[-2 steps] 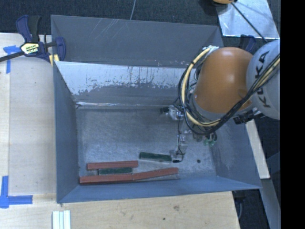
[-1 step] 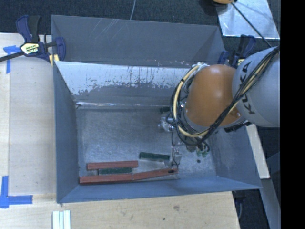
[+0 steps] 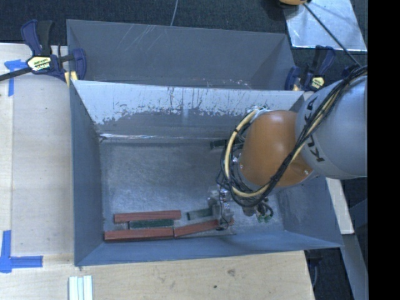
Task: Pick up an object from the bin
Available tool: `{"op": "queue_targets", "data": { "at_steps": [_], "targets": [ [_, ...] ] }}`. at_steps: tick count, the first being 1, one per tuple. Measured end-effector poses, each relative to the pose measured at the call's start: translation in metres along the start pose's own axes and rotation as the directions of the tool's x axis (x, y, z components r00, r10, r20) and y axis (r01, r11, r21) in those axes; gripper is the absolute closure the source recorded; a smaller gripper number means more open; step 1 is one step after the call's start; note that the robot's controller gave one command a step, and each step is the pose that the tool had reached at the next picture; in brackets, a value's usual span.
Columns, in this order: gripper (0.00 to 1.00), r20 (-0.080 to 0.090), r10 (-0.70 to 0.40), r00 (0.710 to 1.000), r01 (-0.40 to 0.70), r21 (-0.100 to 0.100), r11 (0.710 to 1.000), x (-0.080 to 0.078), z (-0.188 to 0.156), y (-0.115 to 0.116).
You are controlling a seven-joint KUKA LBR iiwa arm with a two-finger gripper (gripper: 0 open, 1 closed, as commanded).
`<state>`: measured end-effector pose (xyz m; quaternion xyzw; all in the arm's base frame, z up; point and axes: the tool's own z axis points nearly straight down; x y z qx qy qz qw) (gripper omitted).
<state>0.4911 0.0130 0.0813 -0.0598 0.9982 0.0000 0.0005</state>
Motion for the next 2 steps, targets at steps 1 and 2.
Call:
{"op": "queue_targets", "data": {
  "at_steps": [1,2],
  "targets": [
    [1.00,0.000,0.000,1.000,0.000,0.000,1.000,0.000,0.000,0.000],
    [1.00,0.003,-0.017,1.000,0.017,0.000,1.000,-0.022,-0.143,0.003]
  ]
}}
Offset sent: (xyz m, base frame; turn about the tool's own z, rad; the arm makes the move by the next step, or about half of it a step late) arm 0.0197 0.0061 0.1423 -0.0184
